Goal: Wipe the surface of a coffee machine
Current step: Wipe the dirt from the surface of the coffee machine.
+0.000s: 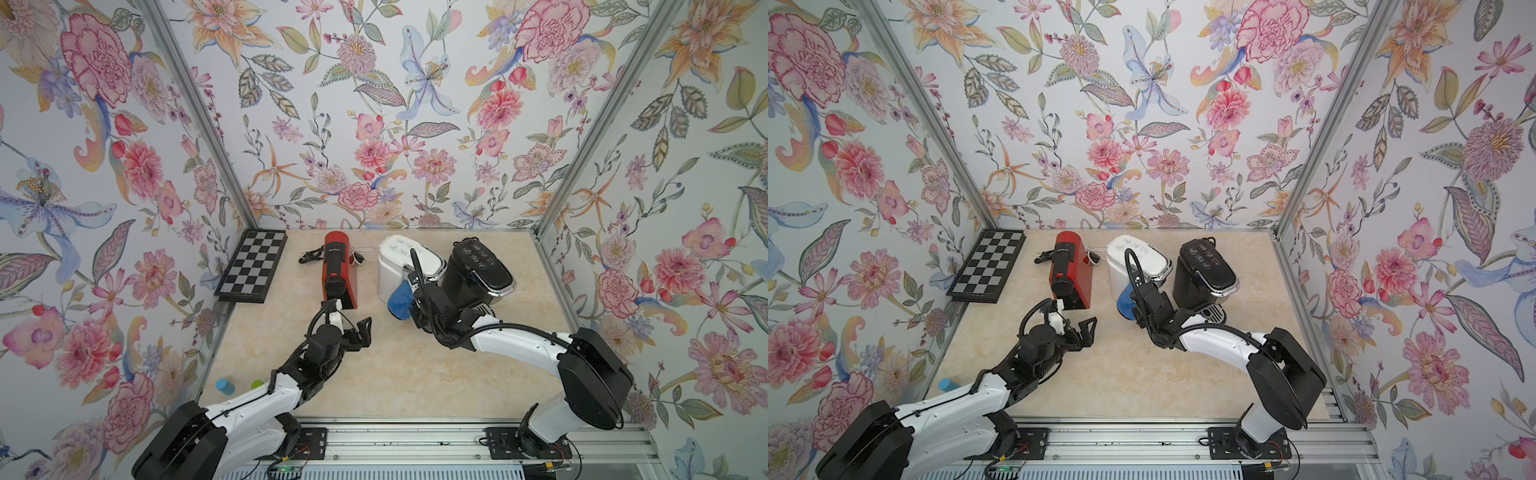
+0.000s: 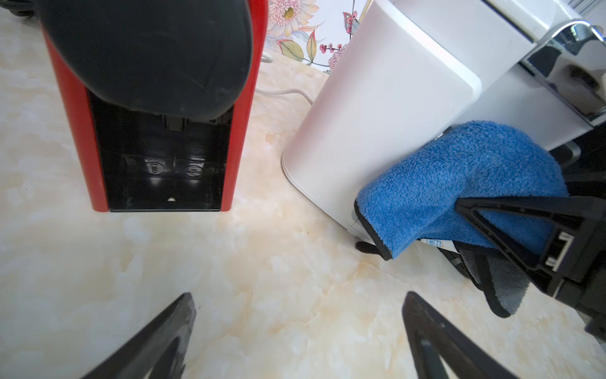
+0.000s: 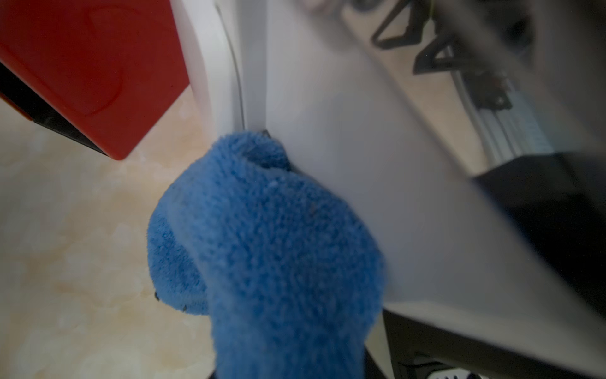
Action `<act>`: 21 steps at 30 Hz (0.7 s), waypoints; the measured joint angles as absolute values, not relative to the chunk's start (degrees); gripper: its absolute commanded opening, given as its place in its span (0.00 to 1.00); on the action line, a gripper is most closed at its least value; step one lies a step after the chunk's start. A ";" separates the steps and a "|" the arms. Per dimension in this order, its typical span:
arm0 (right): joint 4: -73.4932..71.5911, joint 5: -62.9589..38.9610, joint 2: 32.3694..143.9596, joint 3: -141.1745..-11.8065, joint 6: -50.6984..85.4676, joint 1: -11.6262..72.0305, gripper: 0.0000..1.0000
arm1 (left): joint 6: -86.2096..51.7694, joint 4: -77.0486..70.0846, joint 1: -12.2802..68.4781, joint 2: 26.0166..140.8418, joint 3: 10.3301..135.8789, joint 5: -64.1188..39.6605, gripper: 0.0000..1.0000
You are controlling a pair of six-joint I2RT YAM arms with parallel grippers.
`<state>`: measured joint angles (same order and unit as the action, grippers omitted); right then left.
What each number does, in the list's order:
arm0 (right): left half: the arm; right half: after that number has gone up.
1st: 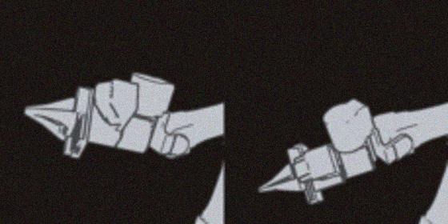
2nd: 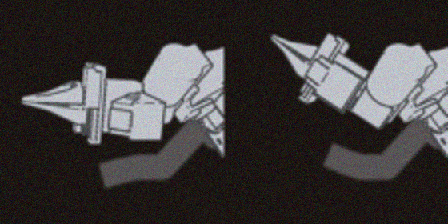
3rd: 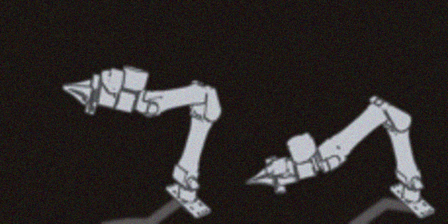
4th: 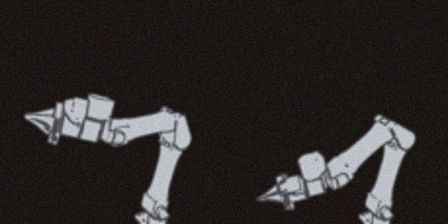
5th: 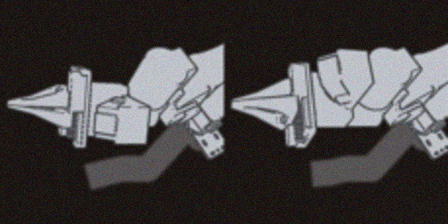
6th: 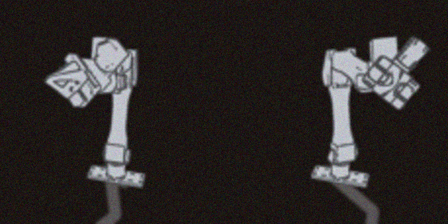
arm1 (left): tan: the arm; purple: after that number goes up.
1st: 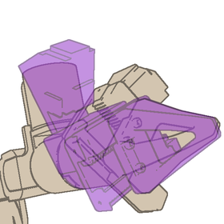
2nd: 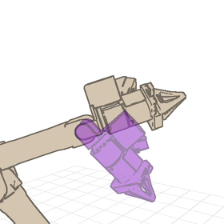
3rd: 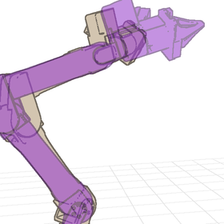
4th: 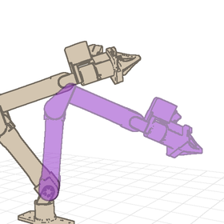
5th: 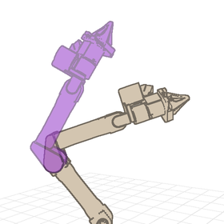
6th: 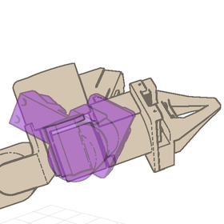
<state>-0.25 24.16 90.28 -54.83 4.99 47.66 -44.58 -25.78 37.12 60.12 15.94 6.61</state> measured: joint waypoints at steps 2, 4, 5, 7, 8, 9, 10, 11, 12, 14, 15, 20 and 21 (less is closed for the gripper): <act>-1.65 23.49 90.98 -54.63 5.13 46.83 0.30 | -44.58 -25.78 37.12 60.12 15.97 6.61 0.99; -3.25 22.52 92.23 -54.63 5.30 46.11 0.30 | -44.60 -25.74 37.12 60.12 16.08 6.61 0.99; -3.95 21.96 93.06 -54.63 5.39 45.80 0.30 | -44.56 -25.67 37.12 60.12 16.23 6.61 0.99; -4.84 20.99 94.74 -54.63 5.61 45.41 0.30 | -44.56 -25.54 37.12 60.12 16.62 6.61 0.99; -5.10 20.45 95.57 -54.63 5.85 45.25 0.30 | -44.56 -25.54 37.12 60.12 16.82 6.61 0.99; -5.39 19.94 96.18 -54.63 6.04 45.21 0.30 | -44.56 -25.52 37.12 60.10 16.93 6.61 0.99; -5.72 19.42 96.88 -54.63 6.26 45.12 0.30 | -44.56 -25.54 37.12 60.10 16.95 6.63 0.99; -6.11 18.79 97.47 -54.63 6.28 45.04 0.30 | -44.56 -25.36 37.12 60.05 16.95 6.63 0.99; -6.48 18.15 97.97 -54.63 6.31 44.99 0.30 | -44.56 -25.19 37.12 60.01 16.95 6.63 0.99; -7.94 15.88 99.20 -54.65 6.50 44.91 0.30 | -44.56 -25.04 37.12 59.88 16.95 6.66 0.99; -8.51 14.76 99.63 -54.65 6.72 44.91 0.31 | -44.51 -24.88 37.08 59.75 16.95 6.66 0.99; -10.83 7.55 101.06 -54.65 8.23 45.45 0.31 | -44.36 -23.16 35.88 58.59 17.19 6.63 0.99; -11.33 6.46 101.06 -54.65 8.45 45.78 0.31 | -44.16 -22.61 35.46 58.19 17.39 6.63 0.99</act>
